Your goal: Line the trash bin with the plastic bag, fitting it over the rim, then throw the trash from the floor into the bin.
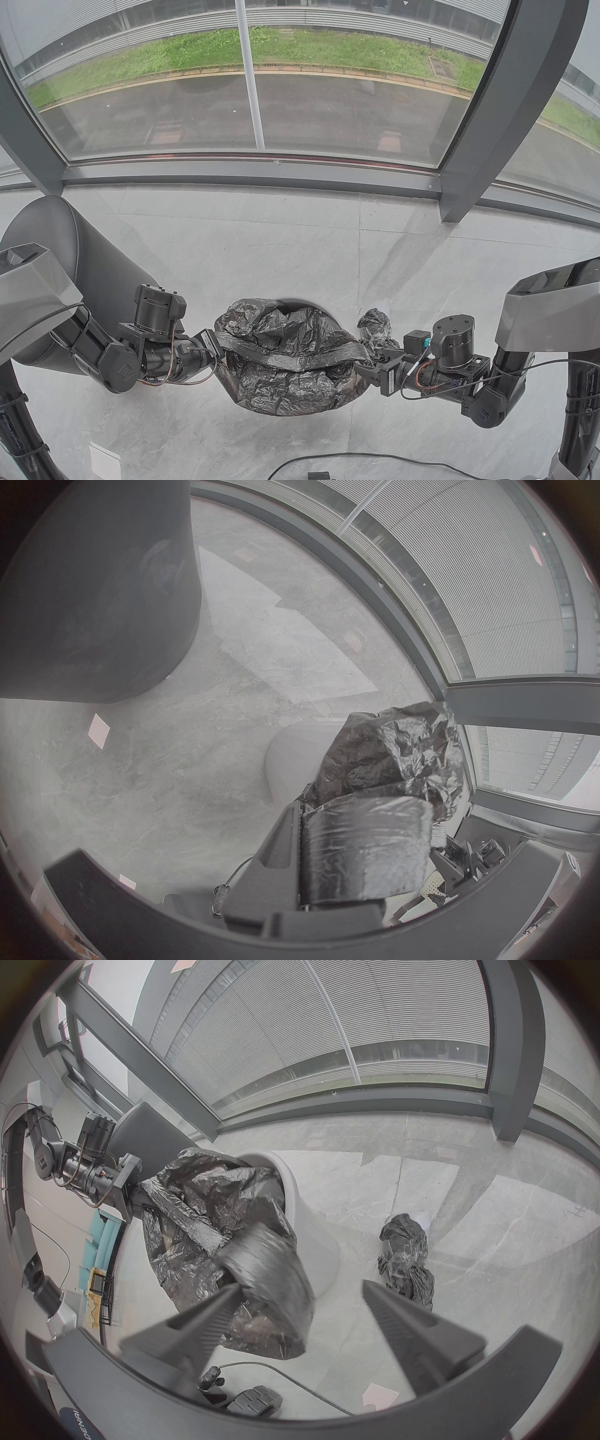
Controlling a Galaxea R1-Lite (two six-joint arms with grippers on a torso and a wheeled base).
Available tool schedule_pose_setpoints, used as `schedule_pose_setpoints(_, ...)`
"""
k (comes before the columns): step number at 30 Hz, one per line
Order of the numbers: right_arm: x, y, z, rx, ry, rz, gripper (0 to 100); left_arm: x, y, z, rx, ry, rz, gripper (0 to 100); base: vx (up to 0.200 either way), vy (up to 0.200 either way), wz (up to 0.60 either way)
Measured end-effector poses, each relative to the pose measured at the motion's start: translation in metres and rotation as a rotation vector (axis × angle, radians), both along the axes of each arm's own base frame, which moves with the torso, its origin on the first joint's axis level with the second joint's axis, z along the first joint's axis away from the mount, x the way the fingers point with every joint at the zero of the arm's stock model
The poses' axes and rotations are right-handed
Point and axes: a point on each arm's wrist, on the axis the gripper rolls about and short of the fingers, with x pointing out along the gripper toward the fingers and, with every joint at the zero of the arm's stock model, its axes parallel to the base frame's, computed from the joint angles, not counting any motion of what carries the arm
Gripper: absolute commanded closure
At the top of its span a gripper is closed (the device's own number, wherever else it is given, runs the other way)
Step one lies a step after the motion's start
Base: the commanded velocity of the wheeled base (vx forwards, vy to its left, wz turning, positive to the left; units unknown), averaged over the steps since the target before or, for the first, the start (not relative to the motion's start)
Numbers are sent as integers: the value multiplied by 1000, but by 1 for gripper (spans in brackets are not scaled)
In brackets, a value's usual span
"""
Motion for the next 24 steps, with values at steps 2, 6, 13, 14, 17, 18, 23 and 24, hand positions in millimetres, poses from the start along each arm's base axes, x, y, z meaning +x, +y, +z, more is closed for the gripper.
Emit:
schedule_pose_setpoints(2,1,1,1,7,-12,-1,0,1,-1,1,-2,-4,-1,100,0,0,0)
schedule_pose_setpoints(6,-1,0,2,14,-28,-1,0,1,-1,1,-3,-6,-2,100,0,0,0)
schedule_pose_setpoints(13,-10,0,16,15,-50,10,0,1,-1,2,-5,-10,-2,100,0,0,0)
schedule_pose_setpoints(14,-14,3,21,14,-58,21,0,1,-1,3,-6,-11,-2,100,0,0,0)
schedule_pose_setpoints(17,-24,13,32,-17,-77,44,0,1,-1,4,-7,-14,-2,100,0,0,0)
schedule_pose_setpoints(18,-26,16,34,-37,-82,52,0,1,-1,4,-7,-15,-2,100,0,0,0)
schedule_pose_setpoints(23,-32,44,50,-107,-133,109,0,0,-1,6,-9,-18,-3,100,0,0,0)
schedule_pose_setpoints(24,-32,51,54,-122,-140,117,0,0,-1,6,-9,-18,-4,100,0,0,0)
